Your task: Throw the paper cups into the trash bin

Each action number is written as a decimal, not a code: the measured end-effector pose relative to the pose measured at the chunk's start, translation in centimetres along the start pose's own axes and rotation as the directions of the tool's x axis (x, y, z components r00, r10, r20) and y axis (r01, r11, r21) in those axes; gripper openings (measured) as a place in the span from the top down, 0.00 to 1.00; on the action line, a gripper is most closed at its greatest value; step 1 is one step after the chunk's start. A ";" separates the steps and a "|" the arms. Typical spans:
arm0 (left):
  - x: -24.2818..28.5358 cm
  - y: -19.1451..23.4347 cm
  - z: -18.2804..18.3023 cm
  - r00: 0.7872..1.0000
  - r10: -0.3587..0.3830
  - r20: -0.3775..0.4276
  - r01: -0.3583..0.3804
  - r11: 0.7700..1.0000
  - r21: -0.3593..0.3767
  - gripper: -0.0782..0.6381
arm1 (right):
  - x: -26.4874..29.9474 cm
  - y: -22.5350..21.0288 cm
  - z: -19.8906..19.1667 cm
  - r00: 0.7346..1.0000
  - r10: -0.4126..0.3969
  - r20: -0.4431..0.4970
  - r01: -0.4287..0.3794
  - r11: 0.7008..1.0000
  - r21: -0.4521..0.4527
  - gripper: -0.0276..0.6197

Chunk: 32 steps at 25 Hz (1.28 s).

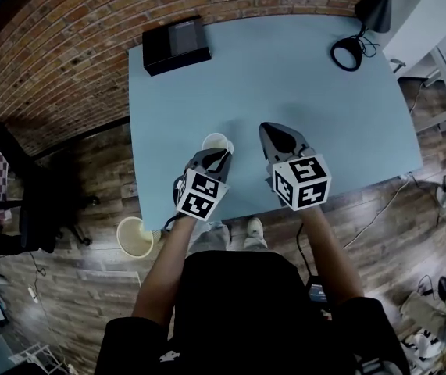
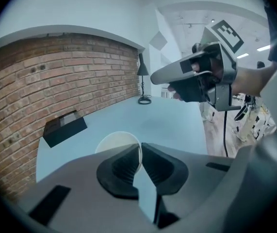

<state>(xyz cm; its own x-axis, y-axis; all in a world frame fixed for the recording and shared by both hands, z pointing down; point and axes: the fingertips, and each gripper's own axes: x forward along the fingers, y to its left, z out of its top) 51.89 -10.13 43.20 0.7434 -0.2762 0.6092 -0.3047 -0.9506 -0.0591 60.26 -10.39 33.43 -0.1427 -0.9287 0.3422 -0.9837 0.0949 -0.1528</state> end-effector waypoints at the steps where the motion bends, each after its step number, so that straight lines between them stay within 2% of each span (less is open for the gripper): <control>1: -0.4 0.0 0.3 1.000 0.006 0.012 -0.005 1.000 -0.026 0.85 | 0.0 0.2 0.1 1.000 0.009 0.001 -0.009 1.000 -0.007 0.95; 7: -2.8 0.2 0.9 0.996 0.064 0.057 -0.059 0.995 -0.079 0.85 | 0.0 2.1 0.3 0.998 0.061 0.000 -0.061 0.997 -0.041 0.95; 13: -5.8 0.4 1.9 0.982 0.144 0.126 -0.125 0.981 -0.147 0.85 | -0.1 4.3 0.1 0.992 0.124 -0.005 -0.124 0.990 -0.070 0.95; 18: -8.0 0.0 2.3 0.971 0.168 0.171 -0.128 0.967 -0.222 0.85 | -0.5 6.3 0.4 0.985 0.171 0.011 -0.169 0.981 -0.096 0.95; 23: -10.1 -0.4 2.9 0.958 0.213 0.194 -0.165 0.957 -0.237 0.85 | -0.8 8.0 0.7 0.976 0.219 0.018 -0.216 0.970 -0.114 0.95; 28: -12.9 -0.2 2.4 0.932 0.297 0.209 -0.237 0.933 -0.270 0.85 | -1.1 10.2 1.1 0.957 0.284 0.055 -0.276 0.953 -0.125 0.95; 32: -14.9 0.2 1.8 0.908 0.360 0.216 -0.288 0.908 -0.303 0.85 | -0.9 12.7 1.0 0.935 0.352 0.047 -0.341 0.928 -0.151 0.95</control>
<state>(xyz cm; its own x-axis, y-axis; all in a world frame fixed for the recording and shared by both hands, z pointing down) 41.86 -6.46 32.69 0.6937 -0.6230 0.3613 -0.6713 -0.7411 0.0109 48.00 -8.68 30.28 -0.4742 -0.8518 0.2224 -0.8804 0.4591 -0.1189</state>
